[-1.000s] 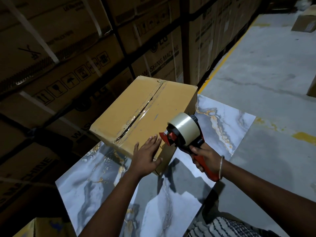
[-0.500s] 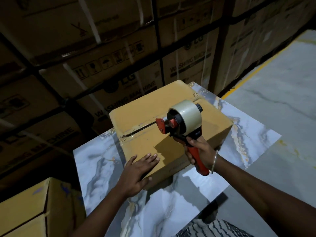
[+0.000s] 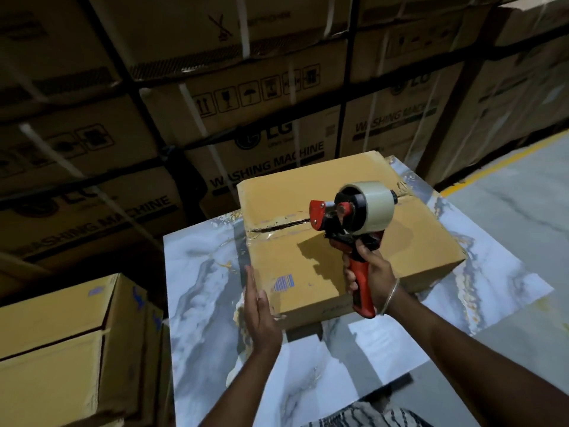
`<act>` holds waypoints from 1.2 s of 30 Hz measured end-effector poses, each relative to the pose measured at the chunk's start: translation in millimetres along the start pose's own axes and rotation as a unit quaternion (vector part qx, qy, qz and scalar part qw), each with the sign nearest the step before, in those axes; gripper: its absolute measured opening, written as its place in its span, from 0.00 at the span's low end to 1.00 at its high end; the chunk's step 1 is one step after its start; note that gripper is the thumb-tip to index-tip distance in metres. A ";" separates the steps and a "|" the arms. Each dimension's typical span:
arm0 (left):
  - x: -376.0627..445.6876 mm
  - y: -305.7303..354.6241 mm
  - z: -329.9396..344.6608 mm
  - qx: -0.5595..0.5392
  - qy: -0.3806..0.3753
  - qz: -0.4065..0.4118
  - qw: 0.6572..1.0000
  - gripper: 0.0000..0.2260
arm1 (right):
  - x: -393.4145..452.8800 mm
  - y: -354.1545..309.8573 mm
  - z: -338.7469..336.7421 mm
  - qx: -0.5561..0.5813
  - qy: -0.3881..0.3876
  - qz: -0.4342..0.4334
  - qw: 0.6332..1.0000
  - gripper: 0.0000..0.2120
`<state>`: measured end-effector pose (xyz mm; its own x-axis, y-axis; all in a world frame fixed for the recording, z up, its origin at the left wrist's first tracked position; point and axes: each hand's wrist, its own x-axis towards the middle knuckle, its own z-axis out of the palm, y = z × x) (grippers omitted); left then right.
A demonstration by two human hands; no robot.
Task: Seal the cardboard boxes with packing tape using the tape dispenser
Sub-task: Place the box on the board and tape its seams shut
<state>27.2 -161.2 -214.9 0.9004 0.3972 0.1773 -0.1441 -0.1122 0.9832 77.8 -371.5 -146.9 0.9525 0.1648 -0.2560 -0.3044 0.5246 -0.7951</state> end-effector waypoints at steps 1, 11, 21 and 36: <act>-2.3 3.0 4.3 -0.036 0.032 -0.030 0.998 0.29 | 0.1 0.3 -1.5 0.002 0.003 -0.001 1.000 0.49; 4.6 -12.8 -12.5 -0.179 -0.034 -0.140 0.973 0.30 | -0.8 1.7 -3.7 -0.049 -0.003 0.023 0.999 0.34; 29.3 -19.5 -73.4 0.197 -0.268 0.132 0.934 0.40 | 0.3 0.8 -2.2 -0.081 -0.014 0.045 0.996 0.40; 64.8 -9.2 -106.3 0.355 -0.274 0.420 0.789 0.33 | -10.2 5.1 15.8 -0.086 -0.032 0.102 0.991 0.24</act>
<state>43.2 -37.5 -207.8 0.6803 -0.5196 0.5169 -0.6929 -0.6859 0.2223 66.6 -357.3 -139.7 0.8679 0.3076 -0.3901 -0.4813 0.3261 -0.8136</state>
